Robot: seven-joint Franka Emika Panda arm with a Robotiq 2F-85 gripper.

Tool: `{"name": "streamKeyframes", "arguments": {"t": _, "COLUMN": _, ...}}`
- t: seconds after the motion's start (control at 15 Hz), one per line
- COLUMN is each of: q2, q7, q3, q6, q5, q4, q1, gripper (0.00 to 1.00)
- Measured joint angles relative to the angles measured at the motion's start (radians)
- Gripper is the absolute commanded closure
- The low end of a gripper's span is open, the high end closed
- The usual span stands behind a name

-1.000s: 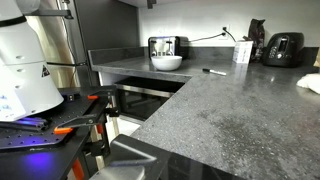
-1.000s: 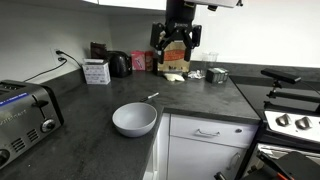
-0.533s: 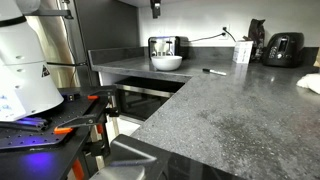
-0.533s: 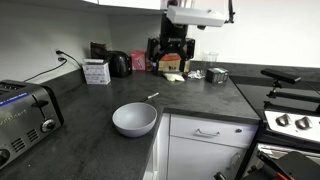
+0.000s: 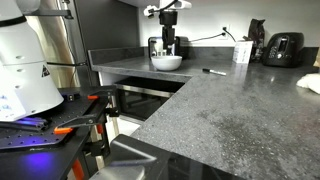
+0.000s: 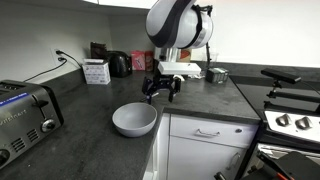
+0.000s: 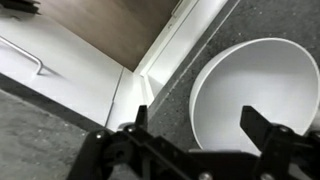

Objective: Move the grey bowl to the right side of the counter

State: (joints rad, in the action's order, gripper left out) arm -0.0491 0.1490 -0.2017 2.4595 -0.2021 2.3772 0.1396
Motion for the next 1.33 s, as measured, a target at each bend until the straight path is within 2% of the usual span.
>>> {"name": "streamKeyframes", "arguments": {"t": 0.13, "q2": -0.072, "q7": -0.080, "q3": -0.001, "q6": 0.003, "q5": -0.091, "q4": -0.047, "q1": 0.001, "gripper": 0.00}}
{"name": "streamKeyframes", "arguments": {"t": 0.2, "q2": -0.102, "q7": -0.109, "q3": -0.003, "q6": 0.002, "q5": -0.132, "q4": -0.070, "q1": 0.001, "gripper": 0.06}}
{"name": "streamKeyframes", "arguments": {"t": 0.27, "q2": -0.129, "q7": -0.123, "q3": -0.004, "q6": -0.001, "q5": -0.156, "q4": -0.091, "q1": 0.001, "gripper": 0.24}}
{"name": "streamKeyframes", "arguments": {"t": 0.47, "q2": -0.188, "q7": -0.124, "q3": -0.006, "q6": -0.021, "q5": -0.164, "q4": -0.138, "q1": 0.002, "gripper": 0.38}}
{"name": "streamKeyframes", "arguments": {"t": 0.67, "q2": -0.220, "q7": -0.124, "q3": -0.006, "q6": -0.037, "q5": -0.164, "q4": -0.158, "q1": 0.001, "gripper": 0.63}}
{"name": "streamKeyframes", "arguments": {"t": 1.0, "q2": -0.252, "q7": -0.124, "q3": -0.007, "q6": -0.043, "q5": -0.166, "q4": -0.178, "q1": 0.001, "gripper": 0.99}}
{"name": "streamKeyframes", "arguments": {"t": 1.33, "q2": -0.257, "q7": -0.122, "q3": -0.005, "q6": -0.042, "q5": -0.166, "q4": -0.212, "q1": 0.000, "gripper": 0.99}}
